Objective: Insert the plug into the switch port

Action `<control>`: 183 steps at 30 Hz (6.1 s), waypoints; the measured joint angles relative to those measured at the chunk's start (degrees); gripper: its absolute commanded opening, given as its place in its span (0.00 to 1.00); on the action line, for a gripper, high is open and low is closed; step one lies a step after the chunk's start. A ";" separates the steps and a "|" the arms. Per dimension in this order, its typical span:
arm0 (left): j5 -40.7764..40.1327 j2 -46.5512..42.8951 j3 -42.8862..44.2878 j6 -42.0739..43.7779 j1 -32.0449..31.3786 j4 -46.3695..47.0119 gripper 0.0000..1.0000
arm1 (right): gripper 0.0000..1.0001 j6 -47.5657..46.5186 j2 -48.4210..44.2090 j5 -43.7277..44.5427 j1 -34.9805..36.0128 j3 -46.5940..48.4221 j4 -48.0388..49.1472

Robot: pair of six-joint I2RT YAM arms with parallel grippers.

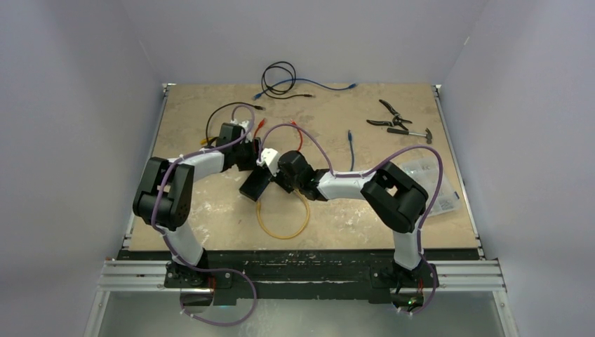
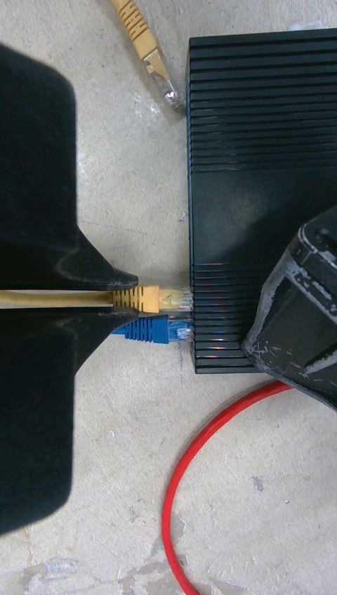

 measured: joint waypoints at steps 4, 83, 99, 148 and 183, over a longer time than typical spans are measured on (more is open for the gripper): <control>0.04 -0.48 -1.29 -0.63 0.00 1.75 0.50 | 0.00 0.79 0.02 -0.04 0.00 -0.02 0.11; -9.11 -5.70 6.69 2.97 2.67 -15.61 0.58 | 0.99 0.68 -20.94 3.50 -5.42 -12.13 13.51; -16.70 7.26 23.30 1.60 2.40 -14.71 0.50 | 0.99 12.79 -40.22 21.24 -11.19 -28.02 18.93; -11.43 21.38 42.23 -0.13 -0.02 -16.83 0.00 | 0.99 13.20 -37.79 24.15 -11.19 -28.94 22.88; 0.09 -17.16 4.59 -3.91 -2.19 -15.50 0.00 | 0.96 17.22 -23.98 13.70 -11.21 -10.58 3.37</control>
